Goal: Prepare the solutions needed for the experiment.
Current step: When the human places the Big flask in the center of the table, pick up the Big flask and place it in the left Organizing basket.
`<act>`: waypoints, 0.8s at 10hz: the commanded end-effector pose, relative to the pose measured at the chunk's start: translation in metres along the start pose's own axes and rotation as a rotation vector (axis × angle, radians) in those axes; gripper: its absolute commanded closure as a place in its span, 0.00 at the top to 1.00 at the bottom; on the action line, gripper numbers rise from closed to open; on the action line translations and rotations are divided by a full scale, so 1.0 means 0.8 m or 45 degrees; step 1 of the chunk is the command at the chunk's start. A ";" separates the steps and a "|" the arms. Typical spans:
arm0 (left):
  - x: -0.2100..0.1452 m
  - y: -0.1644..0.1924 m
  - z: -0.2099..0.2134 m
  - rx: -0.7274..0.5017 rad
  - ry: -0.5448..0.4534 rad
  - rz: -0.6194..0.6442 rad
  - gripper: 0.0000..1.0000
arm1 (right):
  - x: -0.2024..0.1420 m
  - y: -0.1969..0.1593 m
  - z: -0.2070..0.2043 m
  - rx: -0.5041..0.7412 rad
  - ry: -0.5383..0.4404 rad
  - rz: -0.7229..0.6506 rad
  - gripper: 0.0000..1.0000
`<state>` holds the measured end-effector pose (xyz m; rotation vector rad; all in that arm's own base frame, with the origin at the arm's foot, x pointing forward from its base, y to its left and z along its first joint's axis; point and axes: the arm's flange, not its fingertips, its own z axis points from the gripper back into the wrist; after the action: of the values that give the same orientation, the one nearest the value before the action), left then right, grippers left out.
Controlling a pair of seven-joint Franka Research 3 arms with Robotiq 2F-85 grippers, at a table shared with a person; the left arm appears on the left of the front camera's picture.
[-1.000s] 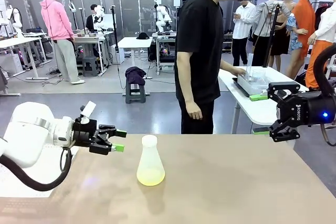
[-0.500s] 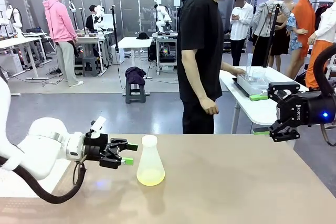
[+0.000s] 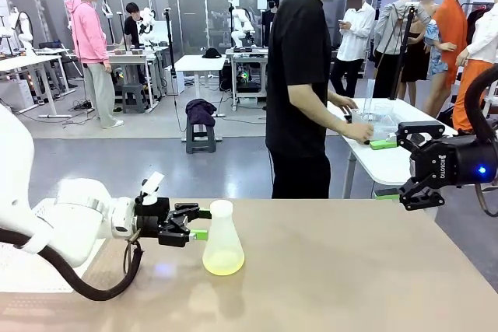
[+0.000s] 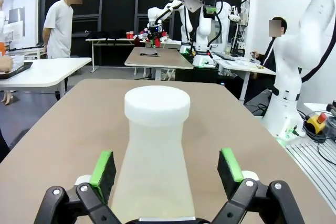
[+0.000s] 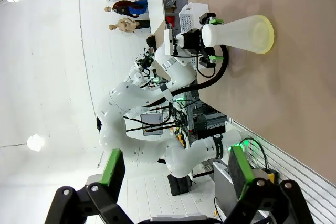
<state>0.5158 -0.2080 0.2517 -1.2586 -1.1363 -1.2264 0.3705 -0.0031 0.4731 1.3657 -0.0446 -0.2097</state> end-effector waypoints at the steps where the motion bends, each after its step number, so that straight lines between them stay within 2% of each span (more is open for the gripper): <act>1: -0.001 0.017 -0.018 0.000 -0.017 -0.010 1.00 | 0.000 0.001 0.000 0.013 0.000 0.010 1.00; 8: 0.003 0.033 -0.063 -0.038 0.035 0.003 1.00 | 0.000 0.001 0.000 0.013 0.000 0.010 1.00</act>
<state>0.5305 -0.2518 0.2527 -1.2692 -1.1080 -1.2833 0.3705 -0.0031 0.4731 1.3657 -0.0446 -0.2097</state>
